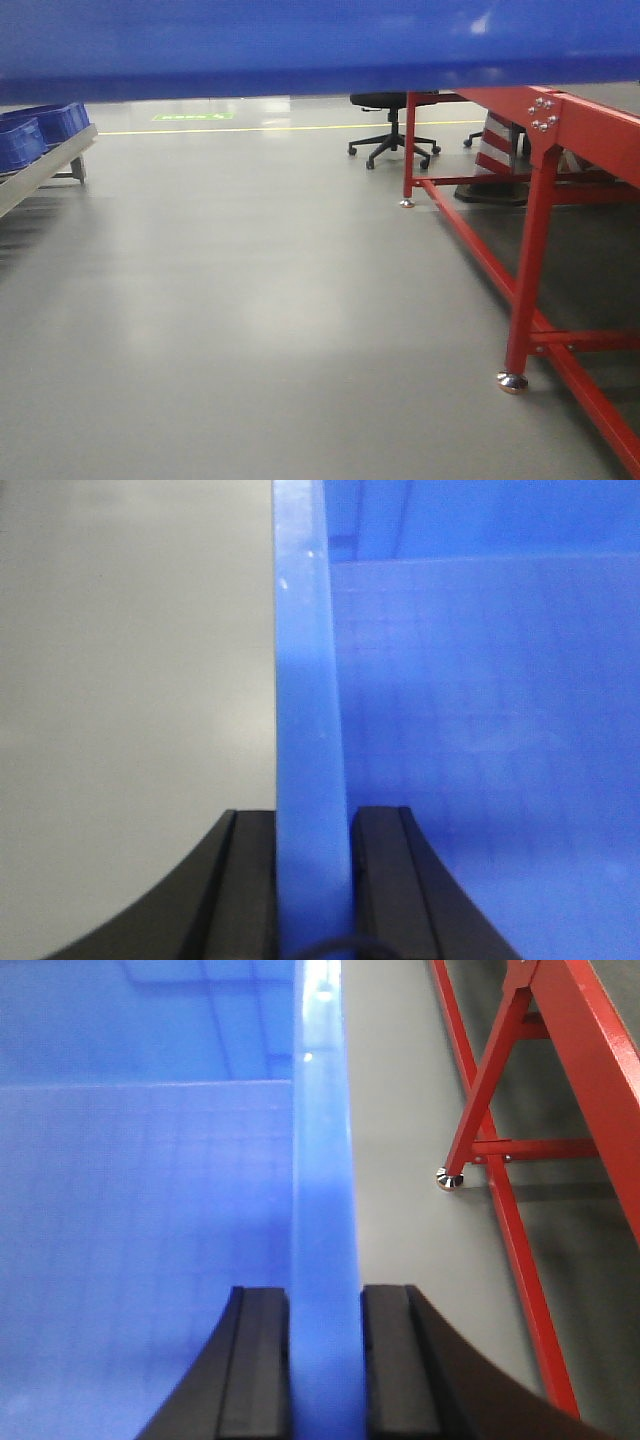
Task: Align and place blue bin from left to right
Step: 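Drive the base past the red table toward the other bin shelf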
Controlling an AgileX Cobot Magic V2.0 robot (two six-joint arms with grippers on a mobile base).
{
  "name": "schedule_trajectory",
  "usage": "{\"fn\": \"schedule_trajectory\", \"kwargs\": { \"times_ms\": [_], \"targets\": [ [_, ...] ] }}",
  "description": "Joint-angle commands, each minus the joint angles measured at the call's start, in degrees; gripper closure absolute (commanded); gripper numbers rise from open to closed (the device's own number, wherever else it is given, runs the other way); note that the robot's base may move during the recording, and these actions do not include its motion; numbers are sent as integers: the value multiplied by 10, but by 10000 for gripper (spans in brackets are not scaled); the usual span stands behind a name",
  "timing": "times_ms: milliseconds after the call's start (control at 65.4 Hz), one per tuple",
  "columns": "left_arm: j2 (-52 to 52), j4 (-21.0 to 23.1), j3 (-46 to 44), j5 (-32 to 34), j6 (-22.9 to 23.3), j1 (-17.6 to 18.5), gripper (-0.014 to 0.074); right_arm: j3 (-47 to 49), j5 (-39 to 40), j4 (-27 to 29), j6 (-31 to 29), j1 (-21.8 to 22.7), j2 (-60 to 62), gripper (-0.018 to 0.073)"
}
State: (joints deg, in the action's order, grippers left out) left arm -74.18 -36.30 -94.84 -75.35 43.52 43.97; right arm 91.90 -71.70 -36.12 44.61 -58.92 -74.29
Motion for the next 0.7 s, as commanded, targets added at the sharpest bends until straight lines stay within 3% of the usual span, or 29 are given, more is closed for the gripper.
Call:
{"fn": "schedule_trajectory", "kwargs": {
  "times_ms": [0, 688],
  "targets": [
    [6, 11, -7, 54, -1, 8, 707, 6, 74, -23, -6, -7, 3, 631],
    [6, 11, -7, 54, -1, 8, 707, 6, 79, -23, -6, -7, 3, 631]
  ]
}}
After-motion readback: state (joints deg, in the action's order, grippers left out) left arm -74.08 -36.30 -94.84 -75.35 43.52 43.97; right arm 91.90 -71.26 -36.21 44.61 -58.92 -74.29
